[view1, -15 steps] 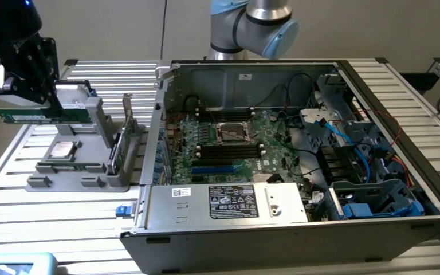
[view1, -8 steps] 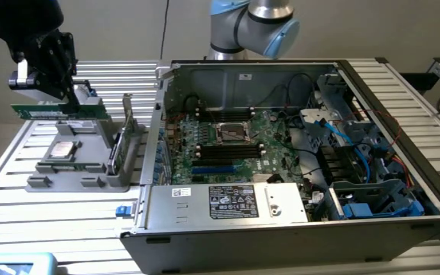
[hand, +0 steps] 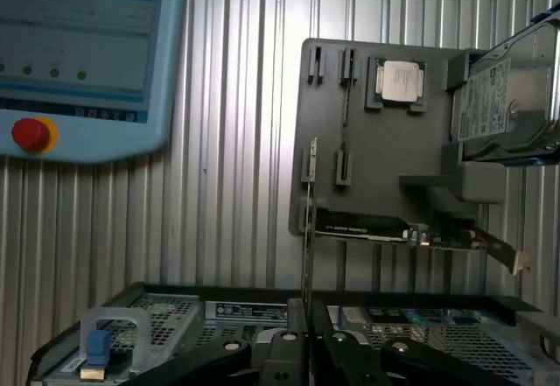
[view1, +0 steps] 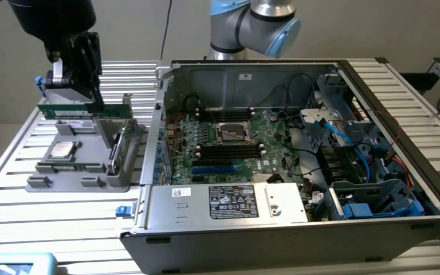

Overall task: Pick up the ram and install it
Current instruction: 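Pick up the ram and move it above insertion slot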

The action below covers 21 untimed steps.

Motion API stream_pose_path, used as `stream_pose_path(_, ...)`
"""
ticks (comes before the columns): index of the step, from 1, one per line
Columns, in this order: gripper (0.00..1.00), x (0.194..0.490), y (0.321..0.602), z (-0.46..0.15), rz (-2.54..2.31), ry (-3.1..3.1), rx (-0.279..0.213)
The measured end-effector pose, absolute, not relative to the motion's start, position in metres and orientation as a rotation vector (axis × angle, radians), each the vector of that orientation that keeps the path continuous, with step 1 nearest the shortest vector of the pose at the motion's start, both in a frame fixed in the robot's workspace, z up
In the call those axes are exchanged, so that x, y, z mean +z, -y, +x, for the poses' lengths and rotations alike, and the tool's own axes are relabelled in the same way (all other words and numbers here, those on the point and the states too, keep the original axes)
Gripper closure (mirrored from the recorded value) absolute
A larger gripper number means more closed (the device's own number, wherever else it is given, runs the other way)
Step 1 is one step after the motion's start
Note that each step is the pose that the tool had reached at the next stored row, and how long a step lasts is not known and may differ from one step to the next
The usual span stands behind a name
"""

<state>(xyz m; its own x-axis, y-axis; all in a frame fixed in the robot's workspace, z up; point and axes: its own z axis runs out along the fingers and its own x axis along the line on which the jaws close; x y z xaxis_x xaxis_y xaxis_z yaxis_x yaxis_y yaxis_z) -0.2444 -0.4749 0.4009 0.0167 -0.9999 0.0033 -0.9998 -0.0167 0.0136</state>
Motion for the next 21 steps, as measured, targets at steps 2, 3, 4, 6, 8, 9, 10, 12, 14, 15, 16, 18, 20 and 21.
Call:
stream_pose_path(2,0.86,0.403,0.475,-0.235,2.232,2.195,-0.012)
stream_pose_path(3,0.86,0.404,0.475,-0.231,2.232,2.195,-0.013)
stream_pose_path(4,0.86,0.405,0.475,-0.226,2.233,2.195,-0.014)
stream_pose_path(6,0.86,0.409,0.475,-0.217,2.234,2.196,-0.016)
stream_pose_path(8,0.86,0.412,0.475,-0.208,2.235,2.198,-0.019)
stream_pose_path(9,0.86,0.413,0.475,-0.204,2.236,2.199,-0.022)
stream_pose_path(10,0.86,0.414,0.475,-0.199,2.238,2.200,-0.025)
stream_pose_path(12,0.86,0.415,0.475,-0.190,2.242,2.202,-0.031)
stream_pose_path(14,0.86,0.416,0.475,-0.181,2.245,2.203,-0.036)
stream_pose_path(15,0.86,0.416,0.475,-0.176,2.246,2.204,-0.039)
stream_pose_path(16,0.86,0.416,0.475,-0.172,2.248,2.204,-0.041)
stream_pose_path(18,0.86,0.417,0.475,-0.163,2.250,2.205,-0.045)
stream_pose_path(20,0.86,0.417,0.475,-0.154,2.252,2.205,-0.046)
stream_pose_path(21,0.86,0.417,0.475,-0.149,2.252,2.204,-0.046)
